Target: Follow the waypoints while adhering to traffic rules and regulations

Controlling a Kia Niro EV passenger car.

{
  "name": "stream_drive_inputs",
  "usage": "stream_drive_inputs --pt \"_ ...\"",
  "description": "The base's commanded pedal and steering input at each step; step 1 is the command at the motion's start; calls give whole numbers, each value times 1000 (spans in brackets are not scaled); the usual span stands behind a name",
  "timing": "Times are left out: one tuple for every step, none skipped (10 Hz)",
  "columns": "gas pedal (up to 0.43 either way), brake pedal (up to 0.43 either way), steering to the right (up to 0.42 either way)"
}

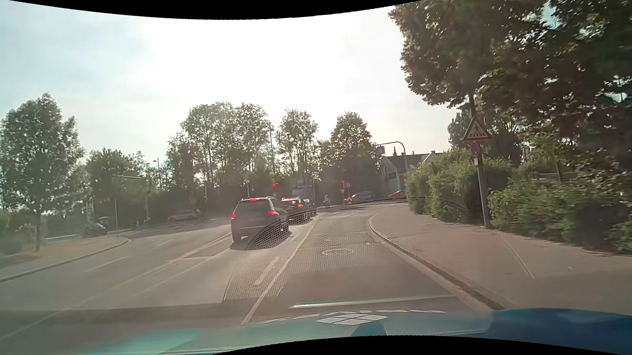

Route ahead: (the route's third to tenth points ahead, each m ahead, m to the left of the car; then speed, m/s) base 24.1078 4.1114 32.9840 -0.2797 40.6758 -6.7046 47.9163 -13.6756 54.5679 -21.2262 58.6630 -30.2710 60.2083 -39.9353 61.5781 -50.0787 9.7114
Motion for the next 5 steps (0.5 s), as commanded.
stream_drive_inputs --pt "0 0 -6" --pt "0 0 -2" --pt "87 0 0" --pt "87 0 1" --pt "87 0 2"
